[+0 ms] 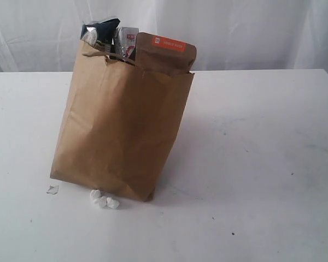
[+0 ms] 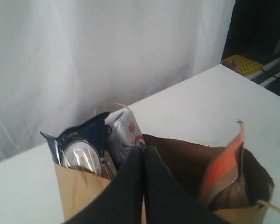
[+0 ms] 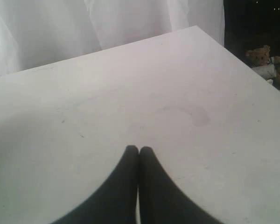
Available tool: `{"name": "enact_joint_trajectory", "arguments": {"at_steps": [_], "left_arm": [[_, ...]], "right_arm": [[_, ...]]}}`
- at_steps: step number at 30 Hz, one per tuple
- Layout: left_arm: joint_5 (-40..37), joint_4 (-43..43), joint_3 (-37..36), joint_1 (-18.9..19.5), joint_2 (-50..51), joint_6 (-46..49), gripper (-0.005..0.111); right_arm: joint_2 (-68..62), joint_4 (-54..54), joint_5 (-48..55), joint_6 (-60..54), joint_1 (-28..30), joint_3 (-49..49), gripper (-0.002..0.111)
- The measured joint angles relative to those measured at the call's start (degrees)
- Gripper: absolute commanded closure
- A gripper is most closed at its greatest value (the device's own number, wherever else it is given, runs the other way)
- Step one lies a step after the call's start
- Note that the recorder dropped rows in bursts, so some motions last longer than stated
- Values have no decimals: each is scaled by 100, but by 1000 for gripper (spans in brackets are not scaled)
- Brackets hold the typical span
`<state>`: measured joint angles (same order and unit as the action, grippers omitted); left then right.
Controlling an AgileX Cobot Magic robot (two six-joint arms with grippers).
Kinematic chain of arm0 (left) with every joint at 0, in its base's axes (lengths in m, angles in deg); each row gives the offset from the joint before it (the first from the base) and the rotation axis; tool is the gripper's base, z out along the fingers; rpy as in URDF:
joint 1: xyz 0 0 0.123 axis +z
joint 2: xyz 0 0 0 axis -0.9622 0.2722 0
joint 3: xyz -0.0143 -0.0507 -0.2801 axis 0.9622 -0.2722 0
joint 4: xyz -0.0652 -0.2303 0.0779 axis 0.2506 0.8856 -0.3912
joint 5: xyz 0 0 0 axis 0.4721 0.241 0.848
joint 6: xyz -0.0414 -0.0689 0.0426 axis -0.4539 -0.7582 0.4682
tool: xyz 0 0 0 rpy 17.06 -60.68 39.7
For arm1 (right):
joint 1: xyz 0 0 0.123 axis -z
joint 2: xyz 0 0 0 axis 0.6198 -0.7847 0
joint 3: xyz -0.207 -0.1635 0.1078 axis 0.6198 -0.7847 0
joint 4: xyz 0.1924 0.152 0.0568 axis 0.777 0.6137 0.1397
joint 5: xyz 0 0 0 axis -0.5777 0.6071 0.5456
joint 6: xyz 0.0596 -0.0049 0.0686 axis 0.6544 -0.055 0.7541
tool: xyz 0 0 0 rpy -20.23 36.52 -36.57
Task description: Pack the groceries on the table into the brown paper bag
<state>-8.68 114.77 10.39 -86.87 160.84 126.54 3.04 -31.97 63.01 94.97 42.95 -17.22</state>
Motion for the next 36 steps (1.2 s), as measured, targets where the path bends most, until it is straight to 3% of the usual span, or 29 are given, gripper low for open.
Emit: {"name": "enact_joint_trajectory", "arguments": {"at_steps": [6, 11, 13, 15, 17, 20, 23, 27, 31, 36], "left_arm": [[-746, -1311, 4, 0, -102, -2089, 107], [-1494, -1606, -31, 0, -179, -2312, 107], [-1095, -1606, -360, 0, -447, -2312, 107], [-195, -1793, -1098, 0, -1021, -2552, 107], [358, -2690, -1993, -39, -1563, -3659, 107], [964, -4518, -3438, -113, -2247, -6333, 107], [1649, -4941, -4375, -133, -2472, -7468, 107], [2348, -5080, -4996, -133, -2497, -7725, 107], [3132, -5517, -5260, -133, -2497, -7320, 107], [5486, -7618, -5403, -201, -2033, -7408, 107]], "right_arm": [[0, 0, 0, 0, 0, 0, 108], [0, 0, 0, 0, 0, 0, 108], [0, 0, 0, 0, 0, 0, 108], [0, 0, 0, 0, 0, 0, 108], [0, 0, 0, 0, 0, 0, 108], [0, 0, 0, 0, 0, 0, 108], [0, 0, 0, 0, 0, 0, 108], [0, 0, 0, 0, 0, 0, 108], [0, 0, 0, 0, 0, 0, 108], [0, 0, 0, 0, 0, 0, 108]]}}
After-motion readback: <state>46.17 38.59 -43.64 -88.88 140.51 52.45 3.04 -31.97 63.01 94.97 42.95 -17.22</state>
